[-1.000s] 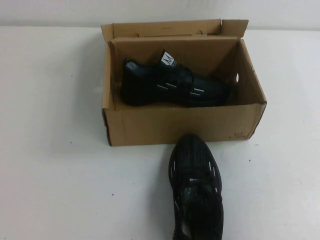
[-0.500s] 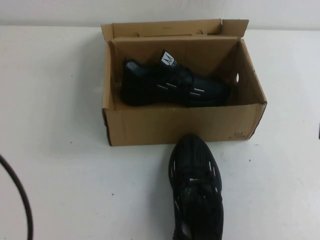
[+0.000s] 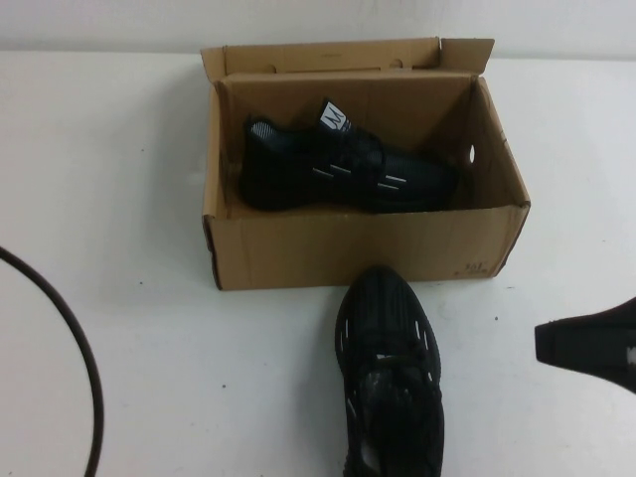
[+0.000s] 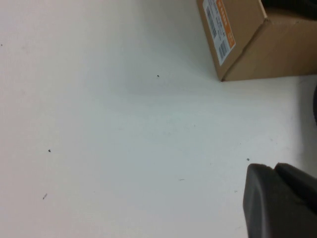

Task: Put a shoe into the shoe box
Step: Pick up the shoe from the table

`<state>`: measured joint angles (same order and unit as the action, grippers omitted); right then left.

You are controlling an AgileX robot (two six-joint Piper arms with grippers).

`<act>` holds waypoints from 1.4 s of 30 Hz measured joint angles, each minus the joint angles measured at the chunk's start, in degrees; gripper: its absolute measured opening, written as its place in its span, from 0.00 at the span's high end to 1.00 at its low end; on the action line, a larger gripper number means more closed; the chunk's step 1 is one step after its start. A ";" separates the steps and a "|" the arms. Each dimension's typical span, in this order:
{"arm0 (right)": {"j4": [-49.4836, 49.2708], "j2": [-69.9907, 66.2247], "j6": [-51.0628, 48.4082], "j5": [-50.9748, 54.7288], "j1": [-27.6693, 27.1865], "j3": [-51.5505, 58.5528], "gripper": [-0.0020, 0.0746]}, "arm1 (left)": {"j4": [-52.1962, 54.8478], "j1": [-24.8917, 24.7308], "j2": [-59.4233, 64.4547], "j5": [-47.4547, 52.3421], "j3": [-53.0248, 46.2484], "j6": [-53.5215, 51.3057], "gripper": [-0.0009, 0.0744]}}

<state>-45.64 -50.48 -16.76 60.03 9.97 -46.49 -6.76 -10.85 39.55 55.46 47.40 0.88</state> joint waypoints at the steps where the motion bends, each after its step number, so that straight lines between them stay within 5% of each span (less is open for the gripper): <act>1: 0.00 0.00 -0.37 -0.50 1.12 0.00 0.99 | -0.09 0.00 0.00 -0.13 0.02 0.00 0.99; 7: 5.85 -1.27 -0.06 -2.95 8.68 -1.77 0.97 | -1.33 0.00 0.00 -0.37 0.12 0.00 0.99; 17: 33.93 -5.34 15.34 -0.67 16.09 -16.93 0.91 | -2.34 0.00 0.00 2.18 0.13 -0.10 0.99; 33: 36.83 -19.67 24.24 0.12 37.27 -20.68 0.89 | -3.90 0.00 0.00 3.11 0.23 -0.10 0.99; 42: 34.71 -26.95 25.41 -1.69 38.40 -20.68 0.57 | -4.11 0.00 0.00 3.11 0.23 0.01 0.99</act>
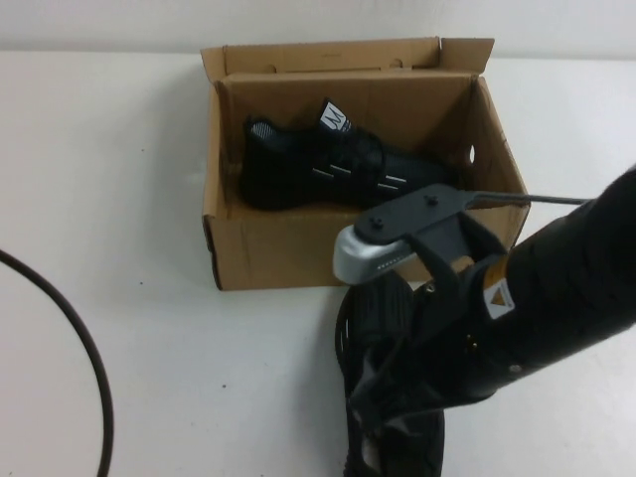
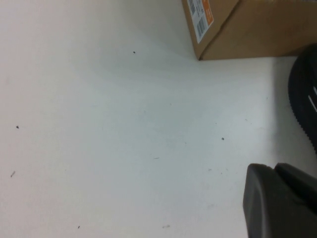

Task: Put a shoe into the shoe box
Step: Pick up the shoe from the table

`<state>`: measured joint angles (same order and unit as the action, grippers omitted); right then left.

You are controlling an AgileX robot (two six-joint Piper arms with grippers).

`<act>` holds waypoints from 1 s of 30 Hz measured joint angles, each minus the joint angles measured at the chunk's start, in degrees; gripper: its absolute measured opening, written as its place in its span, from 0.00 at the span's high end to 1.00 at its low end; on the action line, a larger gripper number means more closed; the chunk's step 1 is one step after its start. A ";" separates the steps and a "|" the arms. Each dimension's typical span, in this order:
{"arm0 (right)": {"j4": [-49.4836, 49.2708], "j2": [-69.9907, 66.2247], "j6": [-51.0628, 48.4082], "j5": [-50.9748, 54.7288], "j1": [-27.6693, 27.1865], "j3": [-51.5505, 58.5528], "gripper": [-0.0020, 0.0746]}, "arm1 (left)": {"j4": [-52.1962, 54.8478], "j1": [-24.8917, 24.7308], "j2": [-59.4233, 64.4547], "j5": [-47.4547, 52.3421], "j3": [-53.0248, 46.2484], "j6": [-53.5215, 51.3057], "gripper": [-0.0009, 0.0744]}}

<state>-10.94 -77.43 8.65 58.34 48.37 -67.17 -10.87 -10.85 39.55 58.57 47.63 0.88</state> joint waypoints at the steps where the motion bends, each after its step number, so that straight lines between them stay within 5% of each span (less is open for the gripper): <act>1: -0.26 -1.01 0.00 -0.26 0.00 0.00 0.55 | -0.12 0.00 0.00 0.00 0.00 0.00 0.99; 30: -1.80 -20.57 10.33 -7.24 0.00 -0.22 0.51 | -0.33 0.00 0.00 1.53 0.00 0.00 0.99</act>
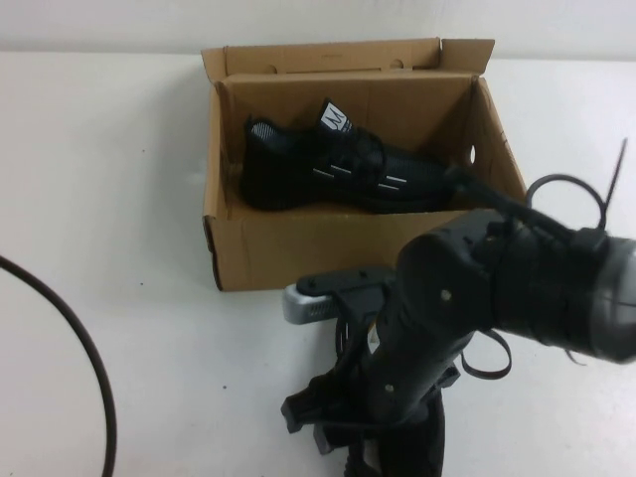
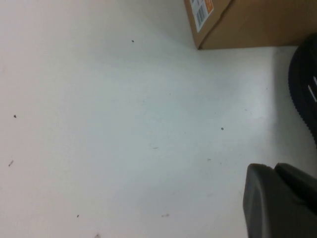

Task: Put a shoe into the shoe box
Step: Pick up the shoe from the table

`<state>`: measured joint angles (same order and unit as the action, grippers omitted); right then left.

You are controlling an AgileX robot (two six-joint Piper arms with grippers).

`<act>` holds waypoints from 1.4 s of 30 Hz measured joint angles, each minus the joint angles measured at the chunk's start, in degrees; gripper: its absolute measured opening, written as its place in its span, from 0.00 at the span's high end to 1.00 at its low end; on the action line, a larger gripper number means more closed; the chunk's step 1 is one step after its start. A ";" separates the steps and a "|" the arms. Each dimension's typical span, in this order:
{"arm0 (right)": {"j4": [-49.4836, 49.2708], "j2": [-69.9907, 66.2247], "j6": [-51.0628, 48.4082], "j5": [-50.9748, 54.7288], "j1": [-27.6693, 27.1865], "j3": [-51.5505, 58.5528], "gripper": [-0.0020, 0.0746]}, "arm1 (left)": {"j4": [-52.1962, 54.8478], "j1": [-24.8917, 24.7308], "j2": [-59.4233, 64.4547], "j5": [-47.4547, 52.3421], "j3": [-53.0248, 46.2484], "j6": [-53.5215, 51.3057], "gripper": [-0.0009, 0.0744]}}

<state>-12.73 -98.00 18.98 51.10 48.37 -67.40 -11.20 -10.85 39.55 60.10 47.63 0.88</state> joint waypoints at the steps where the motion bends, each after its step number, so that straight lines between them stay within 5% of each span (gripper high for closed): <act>1: 0.00 -0.74 0.00 -0.12 0.00 0.00 0.51 | 0.00 0.00 0.00 0.16 0.00 0.00 0.99; 5: 0.21 -3.53 0.00 -0.53 0.00 -0.17 0.58 | 0.00 0.00 0.00 0.70 0.00 0.00 0.99; 9: 1.83 -4.63 0.00 0.46 0.00 -0.27 0.86 | 0.00 0.00 0.00 0.68 0.00 0.00 0.99; 12: 1.94 -4.63 0.26 0.85 0.00 -0.40 0.94 | 0.00 0.00 0.00 0.68 0.00 0.00 0.99; 26: 4.58 3.86 -9.36 2.62 0.00 -0.29 0.98 | -4.18 0.00 0.00 0.68 0.00 -0.25 0.99; 36: 5.53 15.18 -26.92 12.63 0.00 -3.12 0.98 | -21.93 0.00 0.00 -0.25 0.00 -7.19 0.99; 42: 14.63 19.78 -34.24 17.05 0.00 -6.83 0.98 | -28.90 0.00 0.04 -2.76 0.00 -12.71 0.99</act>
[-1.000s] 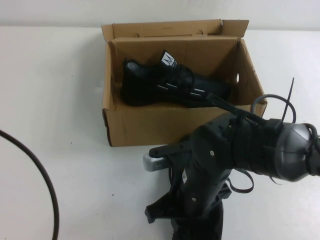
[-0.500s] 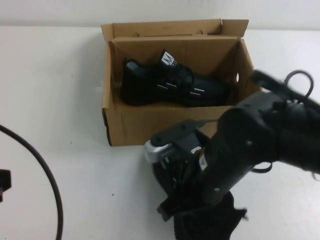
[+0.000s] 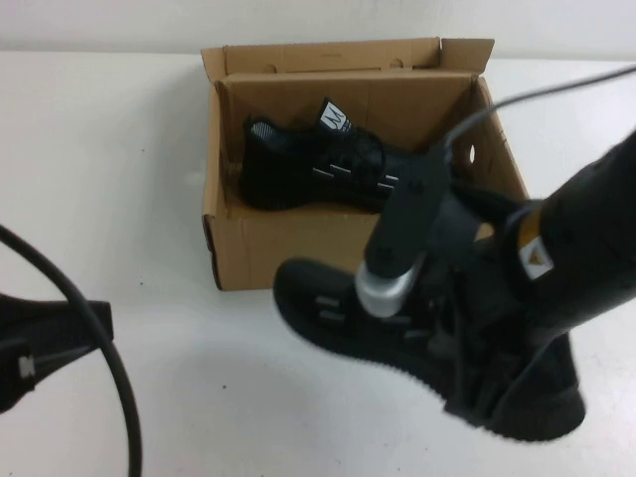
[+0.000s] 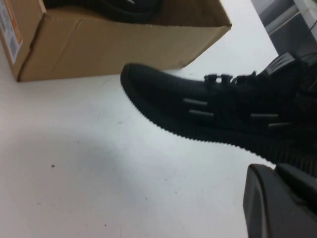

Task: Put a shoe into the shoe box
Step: Pick up the shoe from the table, then hand over the shoe

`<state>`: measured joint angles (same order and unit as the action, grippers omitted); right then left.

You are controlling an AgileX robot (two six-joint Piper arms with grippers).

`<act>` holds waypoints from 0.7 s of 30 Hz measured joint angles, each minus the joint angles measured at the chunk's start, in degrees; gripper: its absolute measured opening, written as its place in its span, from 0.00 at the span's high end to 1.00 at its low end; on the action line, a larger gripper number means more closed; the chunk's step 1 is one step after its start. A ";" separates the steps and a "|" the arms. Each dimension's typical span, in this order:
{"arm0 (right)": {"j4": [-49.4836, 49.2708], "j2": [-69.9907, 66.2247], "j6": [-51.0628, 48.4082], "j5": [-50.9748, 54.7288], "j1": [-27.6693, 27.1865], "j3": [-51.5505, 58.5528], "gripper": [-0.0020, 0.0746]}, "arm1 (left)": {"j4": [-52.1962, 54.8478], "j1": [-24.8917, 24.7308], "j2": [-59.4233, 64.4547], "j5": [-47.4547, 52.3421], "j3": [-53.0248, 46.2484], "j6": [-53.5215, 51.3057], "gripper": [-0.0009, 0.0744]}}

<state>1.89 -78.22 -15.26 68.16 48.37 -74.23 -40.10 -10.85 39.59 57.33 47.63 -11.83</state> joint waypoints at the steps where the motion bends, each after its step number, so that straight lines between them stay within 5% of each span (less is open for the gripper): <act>1: 2.08 0.92 -0.42 -0.13 0.00 -0.23 0.98 | -0.27 0.00 0.23 -0.34 0.00 -0.26 0.99; 21: 3.65 10.40 -6.16 -4.95 0.00 -0.23 0.98 | -35.42 0.00 23.56 5.77 0.00 -21.58 0.99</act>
<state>5.55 -67.82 -21.42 63.20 48.37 -74.45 -75.51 -10.85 63.16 63.11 47.63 -33.41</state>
